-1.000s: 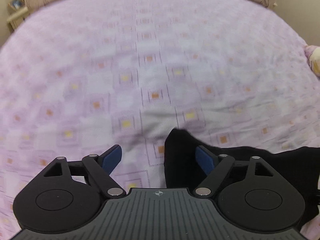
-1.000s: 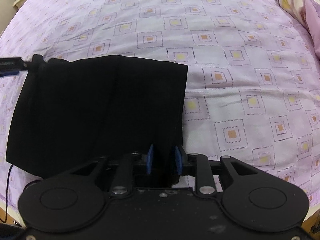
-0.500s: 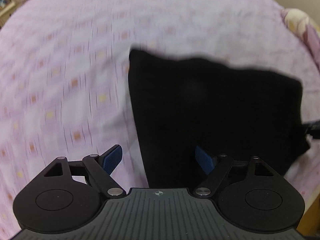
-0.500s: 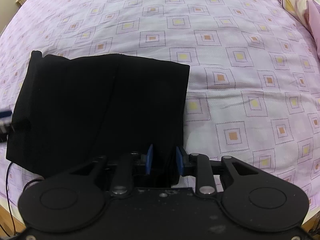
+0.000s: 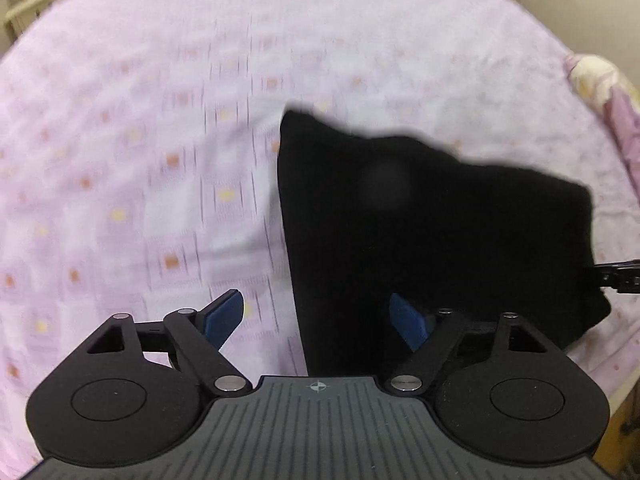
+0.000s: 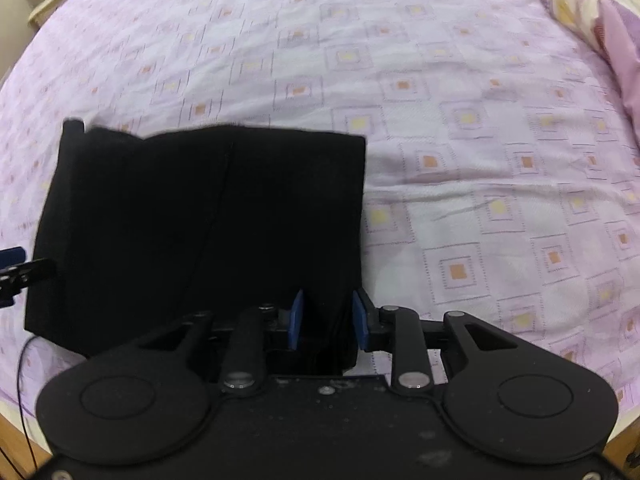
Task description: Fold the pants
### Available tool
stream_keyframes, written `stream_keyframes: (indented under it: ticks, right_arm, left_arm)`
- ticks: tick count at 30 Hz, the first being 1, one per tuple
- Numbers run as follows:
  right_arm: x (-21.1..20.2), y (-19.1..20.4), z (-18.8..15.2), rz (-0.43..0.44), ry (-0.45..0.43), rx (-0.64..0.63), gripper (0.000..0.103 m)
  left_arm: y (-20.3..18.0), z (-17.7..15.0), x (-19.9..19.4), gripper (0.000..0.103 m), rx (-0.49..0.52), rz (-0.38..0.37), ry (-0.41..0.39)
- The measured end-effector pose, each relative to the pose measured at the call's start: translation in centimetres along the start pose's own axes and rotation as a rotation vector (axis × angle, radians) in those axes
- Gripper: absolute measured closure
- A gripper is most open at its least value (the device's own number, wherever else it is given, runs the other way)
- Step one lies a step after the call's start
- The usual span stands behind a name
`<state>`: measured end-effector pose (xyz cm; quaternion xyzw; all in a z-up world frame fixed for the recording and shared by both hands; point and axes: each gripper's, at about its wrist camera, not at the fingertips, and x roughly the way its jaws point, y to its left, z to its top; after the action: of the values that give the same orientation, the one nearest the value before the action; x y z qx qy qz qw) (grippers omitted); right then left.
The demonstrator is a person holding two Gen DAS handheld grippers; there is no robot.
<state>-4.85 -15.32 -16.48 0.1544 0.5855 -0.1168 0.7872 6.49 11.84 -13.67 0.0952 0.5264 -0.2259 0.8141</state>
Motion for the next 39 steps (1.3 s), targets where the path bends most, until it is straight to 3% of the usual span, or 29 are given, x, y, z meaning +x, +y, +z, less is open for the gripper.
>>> stream_keyframes:
  ticks: [4, 9, 15, 19, 21, 26, 32, 39]
  right_arm:
    - [-2.1, 0.3, 0.0, -0.047, -0.117, -0.006, 0.072]
    - [-2.2, 0.9, 1.8, -0.068, -0.196, -0.009, 0.069]
    - [1.2, 0.6, 5.3, -0.062, -0.114, 0.018, 0.066]
    - [2.6, -0.1, 5.8, -0.047, -0.079, 0.051, 0.06]
    - [3.1, -0.3, 6.0, -0.044, -0.074, 0.052, 0.057]
    - [3.4, -0.4, 6.2, -0.028, -0.076, 0.053, 0.054]
    - [3.1, -2.2, 4.6, 0.058, -0.078, 0.15, 0.051]
    - [2.6, -3.6, -0.4, 0.176, -0.045, 0.238, 0.045]
  left_arm:
    - [-0.5, 1.8, -1.9, 0.023, 0.036, -0.012, -0.089]
    - [-2.3, 4.9, -0.1, 0.022, 0.058, -0.018, -0.085]
    - [-2.8, 6.0, 3.7, 0.022, 0.091, -0.005, 0.009]
    - [-2.4, 5.8, 6.5, 0.002, 0.114, -0.001, 0.091]
    - [-1.9, 5.6, 7.4, 0.0, 0.084, -0.023, 0.121]
    - [-1.5, 4.8, 7.1, 0.0, 0.083, -0.041, 0.1]
    - [-1.2, 3.4, 5.8, 0.0, 0.074, -0.075, 0.103]
    - [-1.5, 1.0, 4.9, 0.0, 0.053, -0.121, 0.115]
